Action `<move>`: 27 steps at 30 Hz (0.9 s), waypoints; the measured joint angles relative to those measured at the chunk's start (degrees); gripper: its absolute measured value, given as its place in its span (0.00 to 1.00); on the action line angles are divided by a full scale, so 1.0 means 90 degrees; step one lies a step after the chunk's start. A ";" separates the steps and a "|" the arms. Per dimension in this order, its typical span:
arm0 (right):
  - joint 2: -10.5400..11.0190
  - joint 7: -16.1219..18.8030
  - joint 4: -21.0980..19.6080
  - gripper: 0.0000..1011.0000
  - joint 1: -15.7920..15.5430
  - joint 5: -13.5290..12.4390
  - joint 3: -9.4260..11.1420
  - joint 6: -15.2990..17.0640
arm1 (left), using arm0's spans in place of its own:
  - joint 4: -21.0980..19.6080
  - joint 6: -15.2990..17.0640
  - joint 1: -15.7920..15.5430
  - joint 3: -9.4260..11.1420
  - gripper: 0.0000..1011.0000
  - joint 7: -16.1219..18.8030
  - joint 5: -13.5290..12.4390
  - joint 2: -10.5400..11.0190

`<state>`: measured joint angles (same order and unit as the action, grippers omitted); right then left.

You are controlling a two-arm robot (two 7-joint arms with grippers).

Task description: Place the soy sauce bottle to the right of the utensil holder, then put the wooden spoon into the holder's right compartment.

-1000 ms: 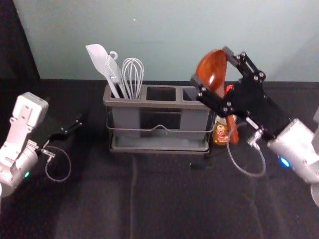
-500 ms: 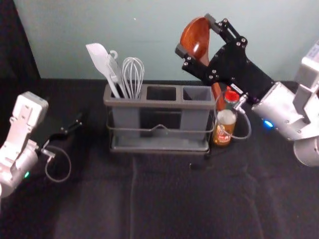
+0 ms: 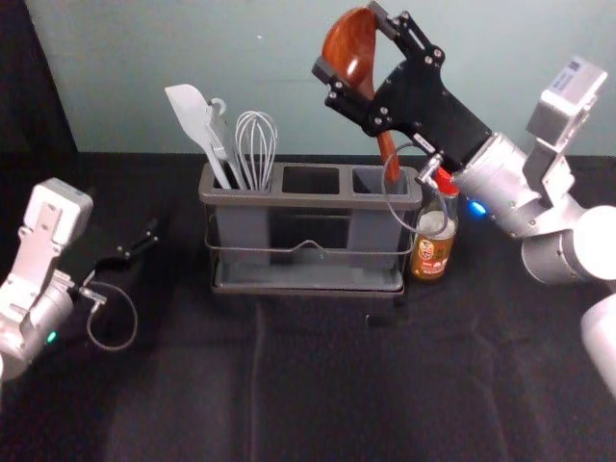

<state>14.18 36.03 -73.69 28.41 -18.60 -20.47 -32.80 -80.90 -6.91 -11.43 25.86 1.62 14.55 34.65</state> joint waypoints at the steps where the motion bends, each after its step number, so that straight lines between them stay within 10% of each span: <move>1: -0.0023 0.0004 0.0057 0.83 0.0026 -0.0005 -0.0003 -0.0056 | 0.0000 0.0000 0.0000 0.0000 0.99 0.0000 0.0000 0.0000; 27: -0.0717 0.0342 0.1611 0.83 0.0045 -0.0421 0.0247 -0.1442 | 0.0000 0.0000 0.0000 0.0000 0.99 0.0000 0.0000 0.0000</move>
<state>7.73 39.10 -59.19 28.81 -22.39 -18.25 -45.78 -80.90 -6.91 -11.43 25.86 1.62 14.55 34.64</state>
